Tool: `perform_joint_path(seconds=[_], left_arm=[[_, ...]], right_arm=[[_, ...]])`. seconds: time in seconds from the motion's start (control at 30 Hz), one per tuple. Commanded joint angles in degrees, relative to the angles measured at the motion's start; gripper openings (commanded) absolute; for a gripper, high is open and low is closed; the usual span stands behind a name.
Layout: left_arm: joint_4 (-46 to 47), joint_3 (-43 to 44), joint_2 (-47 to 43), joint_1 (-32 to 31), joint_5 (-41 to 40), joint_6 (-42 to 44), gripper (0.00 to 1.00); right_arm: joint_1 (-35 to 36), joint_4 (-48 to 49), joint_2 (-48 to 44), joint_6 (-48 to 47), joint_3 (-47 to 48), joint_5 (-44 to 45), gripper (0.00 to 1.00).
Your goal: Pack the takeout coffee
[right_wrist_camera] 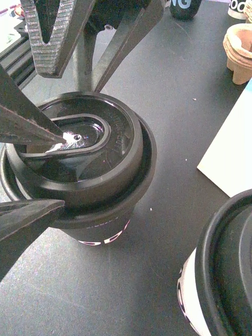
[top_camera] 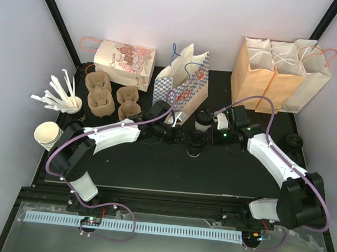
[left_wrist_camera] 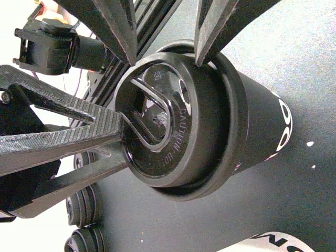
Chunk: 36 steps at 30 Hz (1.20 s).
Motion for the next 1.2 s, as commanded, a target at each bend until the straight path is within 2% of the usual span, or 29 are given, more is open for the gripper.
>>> perform_joint_path(seconds=[0.0, 0.23, 0.5, 0.73, 0.83, 1.0, 1.17], left_arm=[[0.16, 1.46, 1.44, -0.18, -1.20, 0.74, 0.33], [0.05, 1.30, 3.10, -0.18, -1.49, 0.95, 0.33], [2.61, -2.98, 3.86, -0.83, -2.36, 0.60, 0.33], [1.38, -1.95, 2.48, -1.06, -2.47, 1.00, 0.34], [-2.22, 1.17, -0.27, -1.06, -4.21, 2.64, 0.40], [-7.75, 6.15, -4.02, -1.07, -6.31, 5.58, 0.62], [-10.73, 7.39, -9.69, -1.06, -7.98, 7.42, 0.69]], right_arm=[[0.08, 1.95, 0.27, -0.10, -1.90, -1.94, 0.32], [0.07, 3.26, 0.09, 0.33, -4.37, -2.23, 0.32], [0.07, 5.26, -0.79, 1.30, -8.63, -2.38, 0.32], [0.08, 2.05, -2.18, 0.11, -5.73, -0.96, 0.34], [0.08, -1.25, -2.75, -1.36, -2.46, 1.65, 0.38], [0.08, -4.08, -3.30, -3.06, 2.43, 3.76, 0.46], [0.40, -6.40, -4.39, -4.47, 5.88, 5.61, 0.57]])
